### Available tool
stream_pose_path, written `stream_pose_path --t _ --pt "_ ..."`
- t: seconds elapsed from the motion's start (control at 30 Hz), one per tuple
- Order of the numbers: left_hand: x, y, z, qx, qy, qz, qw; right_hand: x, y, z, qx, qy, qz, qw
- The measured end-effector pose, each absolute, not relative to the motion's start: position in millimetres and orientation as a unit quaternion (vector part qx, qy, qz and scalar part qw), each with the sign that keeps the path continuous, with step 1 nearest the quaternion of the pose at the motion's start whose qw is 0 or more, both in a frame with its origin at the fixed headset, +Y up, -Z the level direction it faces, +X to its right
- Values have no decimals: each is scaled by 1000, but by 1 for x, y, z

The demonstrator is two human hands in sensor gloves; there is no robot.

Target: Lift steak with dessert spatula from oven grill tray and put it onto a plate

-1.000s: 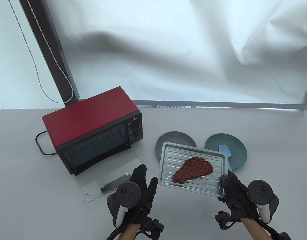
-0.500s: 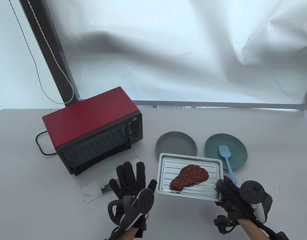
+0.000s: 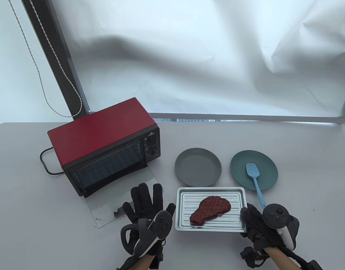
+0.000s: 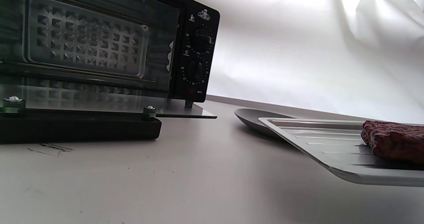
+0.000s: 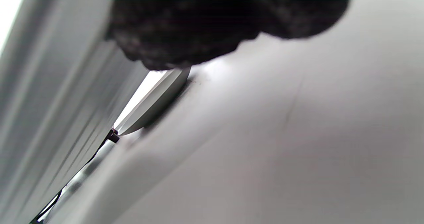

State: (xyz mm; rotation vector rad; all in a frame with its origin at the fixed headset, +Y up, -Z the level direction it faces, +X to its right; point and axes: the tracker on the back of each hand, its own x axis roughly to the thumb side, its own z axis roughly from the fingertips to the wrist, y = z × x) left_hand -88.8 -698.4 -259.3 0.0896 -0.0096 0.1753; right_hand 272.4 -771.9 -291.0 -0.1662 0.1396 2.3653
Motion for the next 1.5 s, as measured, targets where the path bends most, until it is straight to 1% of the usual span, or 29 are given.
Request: stream_pose_path --t 0.6,0.77,0.9,1.13,1.2,1.27,1.37,1.5 --pt "-89 -699 -261 38 -13 93 995 274 -784 -292 -79 80 934 339" --pt "-88 -700 -261 39 -16 91 995 273 -782 -292 -75 69 952 288" --pt "-88 -700 -260 41 -17 91 995 272 -780 -292 -69 82 963 249" --pt "-88 -701 -261 39 -16 88 995 272 -775 -293 -64 93 971 212" --pt "-87 -702 -261 36 -18 88 995 272 -771 -293 -60 80 977 190" --pt "-85 -704 -261 32 -21 84 996 270 -767 -293 -56 88 980 169" --pt "-84 -706 -261 27 -22 80 996 265 -763 -291 -44 73 987 135" --pt "-84 -706 -261 26 -19 80 996 260 -750 -287 -29 30 994 104"
